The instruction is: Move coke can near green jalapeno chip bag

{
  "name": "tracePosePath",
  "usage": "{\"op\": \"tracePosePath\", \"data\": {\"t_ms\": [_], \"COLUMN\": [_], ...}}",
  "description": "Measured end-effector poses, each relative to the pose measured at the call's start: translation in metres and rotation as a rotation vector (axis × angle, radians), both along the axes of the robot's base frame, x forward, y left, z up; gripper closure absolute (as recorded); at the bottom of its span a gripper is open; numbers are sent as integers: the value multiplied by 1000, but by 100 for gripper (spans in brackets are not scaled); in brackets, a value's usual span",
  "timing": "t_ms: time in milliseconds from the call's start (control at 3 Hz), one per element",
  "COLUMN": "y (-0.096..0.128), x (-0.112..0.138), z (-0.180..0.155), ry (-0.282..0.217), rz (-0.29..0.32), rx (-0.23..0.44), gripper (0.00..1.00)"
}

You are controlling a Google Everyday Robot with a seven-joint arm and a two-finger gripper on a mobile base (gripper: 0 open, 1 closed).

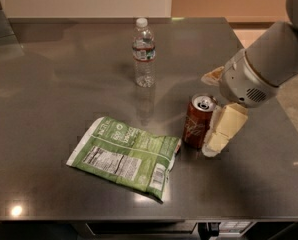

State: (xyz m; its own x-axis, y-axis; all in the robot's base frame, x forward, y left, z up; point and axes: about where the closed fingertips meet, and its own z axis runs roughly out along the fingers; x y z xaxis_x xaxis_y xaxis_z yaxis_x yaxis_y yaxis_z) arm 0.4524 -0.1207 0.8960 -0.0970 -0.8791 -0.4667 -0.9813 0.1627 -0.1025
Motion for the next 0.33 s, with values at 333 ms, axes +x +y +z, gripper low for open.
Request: {"op": "tracePosePath", "data": {"t_ms": [333], "y": [0], "x": [0], "z": [0], "ry": [0], "rz": [0], "rx": [0], "gripper": [0]}}
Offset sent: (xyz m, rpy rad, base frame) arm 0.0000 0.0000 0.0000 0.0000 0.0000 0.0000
